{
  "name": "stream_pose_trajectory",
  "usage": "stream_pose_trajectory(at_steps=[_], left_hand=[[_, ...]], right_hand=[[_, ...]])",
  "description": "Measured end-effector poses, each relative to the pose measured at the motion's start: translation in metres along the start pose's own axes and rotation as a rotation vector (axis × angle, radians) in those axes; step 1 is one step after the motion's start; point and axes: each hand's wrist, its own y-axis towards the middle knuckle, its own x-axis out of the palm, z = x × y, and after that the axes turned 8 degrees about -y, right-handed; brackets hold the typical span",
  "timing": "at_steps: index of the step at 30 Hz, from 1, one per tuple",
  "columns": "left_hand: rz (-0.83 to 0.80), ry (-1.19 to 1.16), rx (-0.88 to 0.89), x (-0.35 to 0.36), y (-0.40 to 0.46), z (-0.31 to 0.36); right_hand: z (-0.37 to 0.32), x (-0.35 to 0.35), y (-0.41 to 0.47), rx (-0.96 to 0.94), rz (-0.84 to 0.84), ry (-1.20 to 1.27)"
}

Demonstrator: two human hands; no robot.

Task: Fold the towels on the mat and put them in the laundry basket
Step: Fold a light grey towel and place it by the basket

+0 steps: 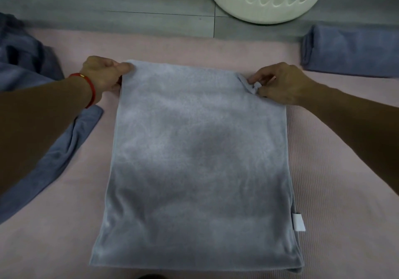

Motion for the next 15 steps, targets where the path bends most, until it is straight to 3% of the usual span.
stream_pose_trajectory(at_steps=[3, 8, 12, 15], left_hand=[[0.013, -0.004, -0.007, 0.001, 0.002, 0.002], [-0.013, 0.017, -0.027, -0.003, 0.004, 0.002], [0.012, -0.037, -0.039, -0.005, 0.003, 0.003], [0.035, -0.095, -0.022, -0.005, 0.002, 0.003]], right_hand=[[0.002, -0.004, 0.001, -0.004, -0.014, 0.006], [0.012, -0.008, -0.006, 0.071, -0.070, 0.309], [0.013, -0.003, -0.002, 0.049, 0.024, 0.203], [0.018, -0.004, 0.010, -0.002, 0.202, 0.072]])
